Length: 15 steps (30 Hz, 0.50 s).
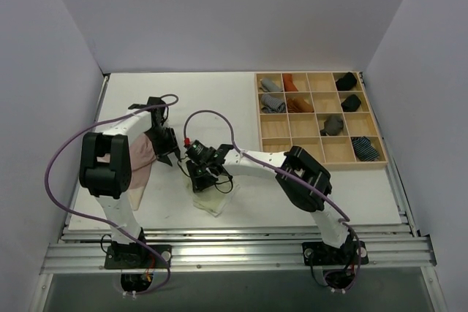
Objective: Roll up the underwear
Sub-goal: Fold the underwear
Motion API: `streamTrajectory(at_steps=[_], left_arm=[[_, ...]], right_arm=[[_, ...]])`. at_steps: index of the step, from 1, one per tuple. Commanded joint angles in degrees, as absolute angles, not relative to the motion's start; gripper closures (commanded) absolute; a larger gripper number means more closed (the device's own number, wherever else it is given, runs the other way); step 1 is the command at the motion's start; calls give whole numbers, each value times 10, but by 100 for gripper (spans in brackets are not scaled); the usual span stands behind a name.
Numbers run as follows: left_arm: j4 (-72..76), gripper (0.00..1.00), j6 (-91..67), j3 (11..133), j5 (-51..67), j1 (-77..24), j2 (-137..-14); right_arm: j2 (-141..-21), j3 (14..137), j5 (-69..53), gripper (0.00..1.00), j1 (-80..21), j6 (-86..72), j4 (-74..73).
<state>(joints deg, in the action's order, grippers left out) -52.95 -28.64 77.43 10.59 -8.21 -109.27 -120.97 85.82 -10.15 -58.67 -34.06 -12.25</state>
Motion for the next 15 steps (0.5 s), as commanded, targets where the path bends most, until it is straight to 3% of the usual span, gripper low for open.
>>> streamTrajectory(at_steps=[1, 8, 15], left_arm=[[-528, 52, -309, 764, 87, -81, -1056], [-546, 47, -362, 720, 87, -81, -999], [-521, 46, -378, 679, 109, -79, -1005]], right_arm=[[-1208, 866, -76, 77, -586, -338, -147], [-1137, 877, -64, 75, -591, -313, -181], [-1071, 790, -28, 65, -663, -237, -178]])
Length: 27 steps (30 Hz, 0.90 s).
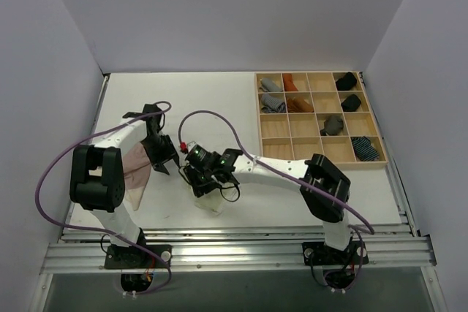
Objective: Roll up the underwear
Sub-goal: Fold the underwear
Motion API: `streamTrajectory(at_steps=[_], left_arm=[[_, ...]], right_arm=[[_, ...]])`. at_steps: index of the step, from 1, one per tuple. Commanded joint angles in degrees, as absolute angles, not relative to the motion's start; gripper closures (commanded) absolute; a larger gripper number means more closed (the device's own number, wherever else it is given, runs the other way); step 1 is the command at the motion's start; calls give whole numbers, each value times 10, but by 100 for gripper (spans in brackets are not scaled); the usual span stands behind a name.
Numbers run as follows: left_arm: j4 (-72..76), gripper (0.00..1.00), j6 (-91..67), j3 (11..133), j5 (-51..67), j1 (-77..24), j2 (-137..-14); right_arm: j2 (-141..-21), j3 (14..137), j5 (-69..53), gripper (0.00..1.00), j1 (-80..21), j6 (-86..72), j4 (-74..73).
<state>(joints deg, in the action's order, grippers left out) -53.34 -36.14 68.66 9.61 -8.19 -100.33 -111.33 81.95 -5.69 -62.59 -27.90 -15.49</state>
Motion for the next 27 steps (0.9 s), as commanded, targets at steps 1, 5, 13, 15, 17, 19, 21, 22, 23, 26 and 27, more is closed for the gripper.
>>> streamTrajectory(at_steps=[1, 5, 13, 15, 17, 19, 21, 22, 23, 26, 27], left_arm=[[-521, 46, -379, 681, 109, -78, -1007], [-524, 46, -375, 691, 111, -68, -1015], [-549, 46, -358, 722, 107, -43, -1024], [-554, 46, -356, 728, 104, -40, -1021], [-554, 46, -354, 729, 104, -37, -1020], [-555, 46, -354, 731, 105, -35, -1020], [-555, 46, -353, 730, 104, -34, -1020], [-555, 46, -353, 730, 103, -33, -1019], [-555, 46, -353, 730, 102, -32, -1018], [-554, 46, -354, 731, 98, -27, -1017], [-555, 46, -354, 732, 98, -26, -1018]], right_arm=[[-1067, 780, -18, 65, -679, -235, -177], [-1073, 755, 24, 65, -707, -221, -179], [-1099, 774, 105, 66, -738, -200, -206], [-1097, 789, 106, 65, -742, -194, -217], [-1098, 790, 107, 65, -743, -192, -218], [-1107, 782, 108, 65, -743, -184, -214], [-1114, 780, 106, 65, -743, -176, -208], [-1121, 779, 107, 65, -743, -169, -206], [-1123, 777, 104, 65, -742, -165, -196], [-1141, 775, 96, 65, -738, -160, -187], [-1144, 775, 96, 65, -737, -158, -185]])
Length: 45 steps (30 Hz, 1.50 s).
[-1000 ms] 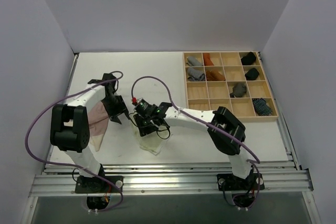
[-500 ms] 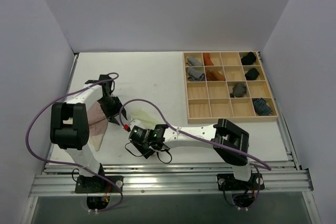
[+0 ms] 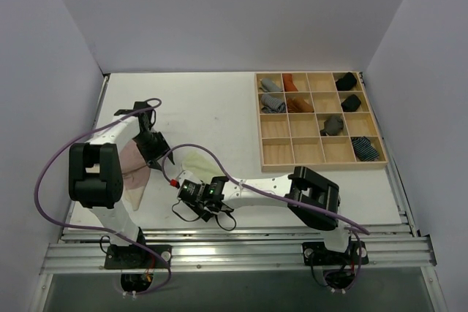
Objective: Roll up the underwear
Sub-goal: Fold the underwear
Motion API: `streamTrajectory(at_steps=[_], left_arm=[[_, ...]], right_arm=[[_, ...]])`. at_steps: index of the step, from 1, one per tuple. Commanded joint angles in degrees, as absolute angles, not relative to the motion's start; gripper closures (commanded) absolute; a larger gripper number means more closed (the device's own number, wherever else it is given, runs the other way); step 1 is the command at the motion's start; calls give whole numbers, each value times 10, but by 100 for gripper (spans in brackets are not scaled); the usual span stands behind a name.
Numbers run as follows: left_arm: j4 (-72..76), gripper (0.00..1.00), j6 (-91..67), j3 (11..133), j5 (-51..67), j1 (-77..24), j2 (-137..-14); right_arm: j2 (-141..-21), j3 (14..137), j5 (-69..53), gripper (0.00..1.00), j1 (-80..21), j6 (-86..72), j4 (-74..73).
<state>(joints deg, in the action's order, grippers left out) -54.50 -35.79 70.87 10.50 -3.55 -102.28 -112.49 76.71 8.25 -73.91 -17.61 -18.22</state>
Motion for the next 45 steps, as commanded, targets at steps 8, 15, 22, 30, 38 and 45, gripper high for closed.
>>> streamTrajectory(at_steps=[8, 15, 22, 30, 38, 45], left_arm=[[-557, 46, -346, 737, 99, 20, -1017], [-569, 46, -345, 731, 111, 44, -997], [-552, 46, -371, 700, 146, 28, -979], [-508, 44, -417, 689, 186, -32, -964], [-519, 43, -427, 772, 175, -68, -1021], [-470, 63, -414, 846, 239, -98, -1071]], right_arm=[[-1148, 796, 69, 95, -730, -160, -184], [-1087, 799, -62, 100, -692, -206, -149], [-1033, 715, -166, 100, -604, -257, -61], [-1005, 641, -231, 100, -545, -291, 24], [-1002, 658, -243, 100, -524, -258, 3], [-991, 647, -243, 100, -524, -249, -17]])
